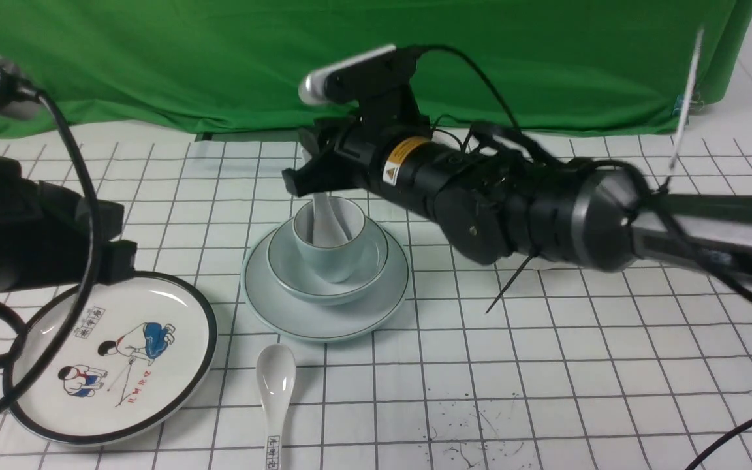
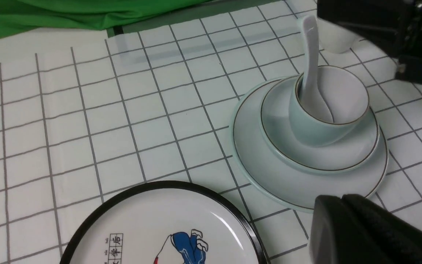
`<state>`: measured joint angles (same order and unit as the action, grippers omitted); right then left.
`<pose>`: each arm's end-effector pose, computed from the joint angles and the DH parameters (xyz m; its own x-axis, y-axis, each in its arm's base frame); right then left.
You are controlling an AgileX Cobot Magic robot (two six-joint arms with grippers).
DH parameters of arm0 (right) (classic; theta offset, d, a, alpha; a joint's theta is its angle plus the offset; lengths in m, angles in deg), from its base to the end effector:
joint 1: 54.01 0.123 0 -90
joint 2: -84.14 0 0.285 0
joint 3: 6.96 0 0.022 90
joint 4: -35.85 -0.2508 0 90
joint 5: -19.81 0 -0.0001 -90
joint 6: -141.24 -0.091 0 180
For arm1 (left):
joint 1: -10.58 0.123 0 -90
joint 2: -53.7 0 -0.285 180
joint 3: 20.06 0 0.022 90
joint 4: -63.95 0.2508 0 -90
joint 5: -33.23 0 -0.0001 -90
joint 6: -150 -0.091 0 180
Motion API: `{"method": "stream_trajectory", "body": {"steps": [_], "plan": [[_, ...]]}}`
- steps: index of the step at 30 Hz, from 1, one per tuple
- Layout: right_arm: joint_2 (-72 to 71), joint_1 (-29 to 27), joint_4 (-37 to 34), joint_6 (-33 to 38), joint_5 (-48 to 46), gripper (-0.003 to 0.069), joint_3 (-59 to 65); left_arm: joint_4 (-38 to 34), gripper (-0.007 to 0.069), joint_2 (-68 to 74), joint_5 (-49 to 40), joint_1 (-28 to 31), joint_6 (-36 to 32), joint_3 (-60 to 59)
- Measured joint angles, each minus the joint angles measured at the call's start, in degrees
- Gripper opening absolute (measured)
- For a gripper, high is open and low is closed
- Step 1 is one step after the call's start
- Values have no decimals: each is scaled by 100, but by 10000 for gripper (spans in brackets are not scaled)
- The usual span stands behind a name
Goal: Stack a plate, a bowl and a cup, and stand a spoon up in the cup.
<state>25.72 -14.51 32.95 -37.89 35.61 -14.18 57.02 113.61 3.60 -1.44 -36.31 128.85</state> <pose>0.3687 0.3023 0.2687 -0.1360 -0.0687 -0.9883 -0.6213 0.7830 0.0311 0.1813 -0.0442 0.3411 -0.4944 0.1102 -0.8622 0.2606 0.9651 -0.0260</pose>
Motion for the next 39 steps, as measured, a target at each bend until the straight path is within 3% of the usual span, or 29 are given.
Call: {"method": "stream_trajectory", "body": {"steps": [4,10,19,26,39], "plan": [[-921,0,0,456,-902,14,0,0,-36,-689,-30,0,25,-318],[-2394,0,0,796,-1915,10,302,46,-36,-2513,-57,0,193,-1243],[-4700,0,0,833,-1252,10,2467,141,-36,-4401,-142,0,234,-1830],[-6526,0,0,845,-817,10,4016,152,-36,-4662,-137,0,239,-1871],[-7363,0,0,800,-1193,25,4393,152,-31,-4662,-137,0,239,-1871]]}}
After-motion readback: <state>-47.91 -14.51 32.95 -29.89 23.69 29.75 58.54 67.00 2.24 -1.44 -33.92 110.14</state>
